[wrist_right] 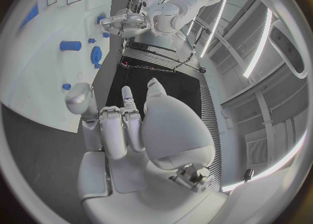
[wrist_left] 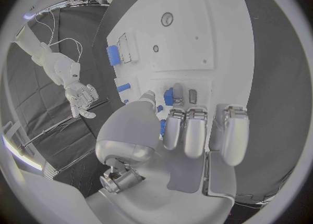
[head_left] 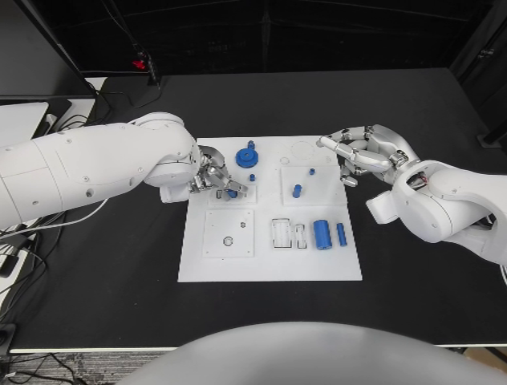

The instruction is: Assemble the parts on the task board

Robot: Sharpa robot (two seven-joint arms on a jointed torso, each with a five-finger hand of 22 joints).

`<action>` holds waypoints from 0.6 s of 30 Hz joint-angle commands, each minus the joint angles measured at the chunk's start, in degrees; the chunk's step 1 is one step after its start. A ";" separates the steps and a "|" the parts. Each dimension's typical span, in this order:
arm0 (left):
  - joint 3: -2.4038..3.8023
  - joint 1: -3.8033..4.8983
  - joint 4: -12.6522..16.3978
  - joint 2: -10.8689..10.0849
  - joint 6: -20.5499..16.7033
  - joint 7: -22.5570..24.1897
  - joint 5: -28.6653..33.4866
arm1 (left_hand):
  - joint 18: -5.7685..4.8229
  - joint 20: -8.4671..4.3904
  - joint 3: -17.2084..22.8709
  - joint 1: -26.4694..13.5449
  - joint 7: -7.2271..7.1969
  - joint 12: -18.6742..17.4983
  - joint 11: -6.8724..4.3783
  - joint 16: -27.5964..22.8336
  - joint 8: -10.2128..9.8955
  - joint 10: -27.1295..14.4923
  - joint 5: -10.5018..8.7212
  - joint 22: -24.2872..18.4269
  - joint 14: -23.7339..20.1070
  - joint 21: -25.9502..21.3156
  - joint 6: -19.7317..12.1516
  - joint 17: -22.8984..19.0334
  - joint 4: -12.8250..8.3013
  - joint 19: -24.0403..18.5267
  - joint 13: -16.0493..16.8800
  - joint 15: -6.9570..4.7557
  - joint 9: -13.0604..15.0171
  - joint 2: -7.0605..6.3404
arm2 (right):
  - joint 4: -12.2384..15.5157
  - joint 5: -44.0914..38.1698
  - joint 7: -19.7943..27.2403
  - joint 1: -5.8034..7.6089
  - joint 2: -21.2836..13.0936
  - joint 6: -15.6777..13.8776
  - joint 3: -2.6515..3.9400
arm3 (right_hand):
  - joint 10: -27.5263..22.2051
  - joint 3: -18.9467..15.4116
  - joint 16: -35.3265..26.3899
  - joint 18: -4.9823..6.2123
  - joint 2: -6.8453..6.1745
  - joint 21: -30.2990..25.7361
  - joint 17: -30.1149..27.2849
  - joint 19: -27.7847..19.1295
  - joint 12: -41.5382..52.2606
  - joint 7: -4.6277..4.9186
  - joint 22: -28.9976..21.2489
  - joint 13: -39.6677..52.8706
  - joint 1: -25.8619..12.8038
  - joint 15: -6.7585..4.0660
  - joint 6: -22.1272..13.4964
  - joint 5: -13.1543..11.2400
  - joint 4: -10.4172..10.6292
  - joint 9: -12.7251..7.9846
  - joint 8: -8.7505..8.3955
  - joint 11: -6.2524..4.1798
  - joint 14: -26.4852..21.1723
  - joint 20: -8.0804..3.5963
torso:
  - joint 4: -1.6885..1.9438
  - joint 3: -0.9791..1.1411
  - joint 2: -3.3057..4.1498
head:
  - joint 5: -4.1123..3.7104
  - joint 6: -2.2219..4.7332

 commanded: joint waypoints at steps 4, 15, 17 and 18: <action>-0.24 -0.29 0.08 -0.06 0.34 0.14 -0.26 | -0.37 -0.02 -0.46 0.67 -0.39 0.20 -0.35 0.05 0.55 6.08 0.36 15.10 6.10 0.18 -0.31 15.06 0.04 5.88 15.08 -0.34 0.57 0.27 | 0.07 0.13 0.02 0.02 0.04 0.64 0.02 | 6.07 -0.29 -0.22 0.86 0.75 -0.23 10.51 -0.36 0.09 -0.07 -0.08 14.95 -0.01 -0.04 -0.28 0.28 -0.02 0.09 0.24 0.13 3.26 0.07 | -0.04 0.01 0.03 | 0.01 0.01; -0.24 -0.30 -0.14 -0.01 0.37 0.76 -0.26 | -0.37 -0.25 -0.59 0.82 -0.76 0.20 -0.70 0.05 1.75 6.08 2.83 15.10 6.10 0.18 -0.60 15.06 0.12 5.88 15.08 -0.60 2.20 1.85 | 0.08 0.13 -0.08 0.00 0.03 0.74 0.01 | 6.07 -0.31 -0.23 0.88 0.80 -0.33 10.48 -0.41 0.09 -0.07 -0.13 14.95 0.01 -0.04 -0.30 0.29 -0.02 0.09 0.30 0.13 3.25 0.07 | 0.01 0.04 0.00 | -0.01 0.01; -0.24 -0.30 -0.08 -0.01 0.48 0.99 -0.26 | -0.37 -0.28 -0.77 0.65 -0.78 0.20 -0.72 0.05 1.87 6.08 3.00 15.10 6.10 0.18 -0.56 15.06 0.14 5.88 15.08 -0.62 2.36 1.81 | 0.08 0.13 -0.10 0.00 0.02 0.75 0.01 | 6.07 -0.32 -0.23 0.89 0.81 -0.37 10.47 -0.43 0.09 -0.07 -0.14 14.95 0.01 -0.04 -0.31 0.29 -0.02 0.10 0.33 0.13 3.24 0.07 | -0.01 0.03 0.01 | -0.03 0.01; -0.24 -0.30 -0.02 -0.02 0.51 1.12 -0.26 | -0.37 -0.29 -0.89 0.53 -0.81 0.20 -0.75 0.05 2.00 6.08 3.07 15.10 6.10 0.18 -0.49 15.06 0.14 5.88 15.08 -0.64 2.51 1.80 | 0.08 0.13 -0.11 0.00 0.02 0.76 0.01 | 6.07 -0.32 -0.23 0.89 0.81 -0.37 10.47 -0.43 0.09 -0.07 -0.14 14.95 0.01 -0.04 -0.31 0.29 -0.02 0.10 0.33 0.13 3.24 0.07 | 0.00 0.04 0.01 | -0.05 0.01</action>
